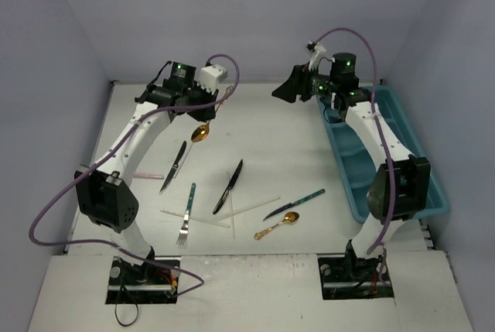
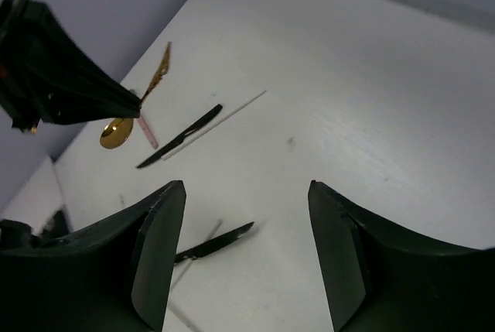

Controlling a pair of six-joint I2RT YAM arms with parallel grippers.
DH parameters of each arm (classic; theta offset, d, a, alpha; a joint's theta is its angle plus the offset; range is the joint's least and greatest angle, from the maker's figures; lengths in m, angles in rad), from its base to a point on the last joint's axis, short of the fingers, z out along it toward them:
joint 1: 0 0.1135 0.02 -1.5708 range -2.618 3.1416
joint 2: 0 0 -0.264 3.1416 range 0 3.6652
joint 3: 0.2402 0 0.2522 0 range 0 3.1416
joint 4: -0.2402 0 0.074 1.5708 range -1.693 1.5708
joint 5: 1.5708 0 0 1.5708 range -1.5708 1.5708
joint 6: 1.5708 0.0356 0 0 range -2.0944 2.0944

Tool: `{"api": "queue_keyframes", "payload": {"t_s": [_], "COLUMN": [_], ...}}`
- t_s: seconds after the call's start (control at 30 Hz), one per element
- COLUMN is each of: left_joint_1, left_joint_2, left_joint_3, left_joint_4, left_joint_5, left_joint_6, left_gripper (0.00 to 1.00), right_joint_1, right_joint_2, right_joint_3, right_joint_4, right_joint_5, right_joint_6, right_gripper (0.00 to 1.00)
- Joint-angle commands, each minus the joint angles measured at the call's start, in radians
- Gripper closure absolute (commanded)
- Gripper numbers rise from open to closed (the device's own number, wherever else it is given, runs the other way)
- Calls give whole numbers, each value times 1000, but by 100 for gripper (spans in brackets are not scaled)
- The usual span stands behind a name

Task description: Sort the eating utensils into containers

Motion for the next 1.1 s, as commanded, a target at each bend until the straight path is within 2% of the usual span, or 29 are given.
{"api": "queue_keyframes", "payload": {"t_s": [0.0, 0.2, 0.23, 0.27, 0.33, 0.47, 0.67, 0.87, 1.07], "left_joint_1": [7, -14, -14, -14, -13, -15, -38, -94, -124], "left_joint_2": [0, 2, 2, 2, 18, 54, 50, 58, 53], "left_joint_3": [81, 66, 64, 62, 67, 66, -16, -20, -25], "left_joint_4": [10, -23, -28, -35, -89, -161, -169, -210, -222], "left_joint_5": [138, 160, 166, 176, 241, 382, 491, 492, 488], "left_joint_6": [-249, -403, -413, -414, -433, -439, -431, -405, -399], "left_gripper": [100, 100, 100, 100, 100, 100, 100, 100, 100], "right_joint_1": [10, 114, 129, 145, 199, 268, 378, 494, 539], "right_joint_2": [-197, -396, -431, -436, -502, -543, -541, -500, -458], "right_joint_3": [-5, -117, -163, -193, -285, -385, -465, -481, -469], "right_joint_4": [121, 61, 48, 46, 5, -65, -165, -235, -282], "right_joint_5": [-14, 38, 45, 46, 58, 76, 108, 164, 214], "right_joint_6": [-424, -1074, -1231, -1253, -1598, -1887, -2154, -2252, -2260], "right_gripper": [39, 46, 47, 47, 50, 53, 54, 59, 65]}}
